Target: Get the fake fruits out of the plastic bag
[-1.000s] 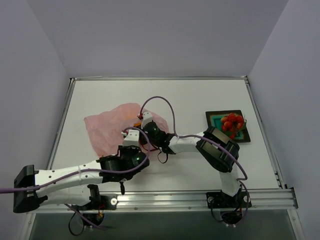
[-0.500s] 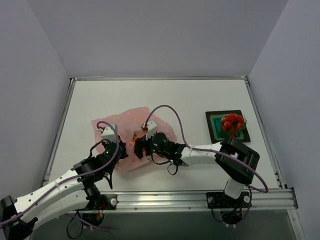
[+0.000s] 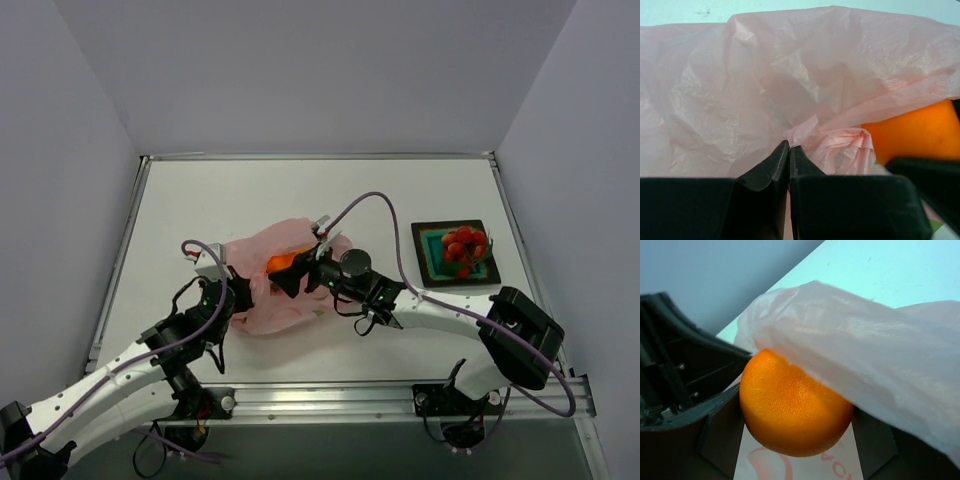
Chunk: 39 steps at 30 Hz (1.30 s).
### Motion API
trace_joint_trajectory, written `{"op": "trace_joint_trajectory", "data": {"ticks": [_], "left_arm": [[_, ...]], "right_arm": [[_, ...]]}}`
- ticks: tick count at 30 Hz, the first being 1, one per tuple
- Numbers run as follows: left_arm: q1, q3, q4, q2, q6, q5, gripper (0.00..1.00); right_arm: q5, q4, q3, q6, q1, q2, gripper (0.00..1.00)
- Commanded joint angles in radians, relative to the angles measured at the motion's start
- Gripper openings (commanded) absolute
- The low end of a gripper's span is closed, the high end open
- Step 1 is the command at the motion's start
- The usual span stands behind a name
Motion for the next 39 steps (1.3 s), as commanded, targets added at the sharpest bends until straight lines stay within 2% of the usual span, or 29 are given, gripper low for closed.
{"op": "trace_joint_trajectory", "data": {"ticks": [1, 4, 6, 10, 16, 21, 23, 27, 29, 30, 31, 33, 36, 39], "left_arm": [[0.018, 0.005, 0.004, -0.025, -0.010, -0.040, 0.02], [0.026, 0.019, -0.034, -0.075, -0.012, -0.083, 0.02], [0.047, 0.040, -0.080, -0.094, -0.009, -0.098, 0.02], [0.098, 0.088, -0.074, -0.068, 0.040, -0.096, 0.02], [0.153, 0.063, 0.030, -0.002, 0.033, -0.031, 0.02], [0.155, 0.083, 0.043, 0.012, 0.016, -0.023, 0.02], [0.156, 0.092, 0.043, -0.002, 0.026, -0.040, 0.02], [0.170, 0.111, 0.036, 0.000, 0.043, -0.052, 0.02], [0.173, 0.109, 0.046, 0.008, 0.036, -0.044, 0.03], [0.173, 0.105, 0.055, 0.004, 0.023, -0.026, 0.02], [0.173, 0.092, 0.082, 0.001, 0.020, -0.015, 0.02], [0.173, 0.080, 0.095, -0.014, 0.014, 0.000, 0.02], [0.173, 0.089, 0.058, -0.025, 0.014, -0.010, 0.02], [0.173, 0.080, 0.047, -0.045, 0.014, -0.015, 0.02]], "right_arm": [[-0.176, 0.153, 0.008, 0.115, -0.103, 0.049, 0.14], [-0.203, 0.113, 0.088, 0.072, -0.091, 0.086, 0.14], [-0.280, 0.121, 0.125, 0.043, -0.083, 0.091, 0.14], [-0.379, 0.086, 0.153, 0.007, -0.077, 0.060, 0.12], [-0.576, 0.214, 0.188, 0.100, -0.060, 0.048, 0.11], [-0.680, 0.273, 0.234, 0.160, -0.043, 0.039, 0.11], [-0.676, 0.273, 0.240, 0.173, -0.039, 0.014, 0.11], [-0.628, 0.092, 0.306, 0.075, 0.024, -0.070, 0.11], [-0.627, 0.144, 0.294, 0.108, 0.033, -0.086, 0.12], [-0.612, 0.276, 0.271, 0.175, 0.036, -0.098, 0.12], [-0.596, 0.335, 0.250, 0.196, 0.036, -0.101, 0.12], [-0.506, 0.334, 0.231, 0.182, 0.033, -0.095, 0.11], [-0.473, 0.355, 0.295, 0.141, 0.027, -0.028, 0.11], [-0.521, 0.467, 0.420, 0.231, -0.008, 0.073, 0.10]]}}
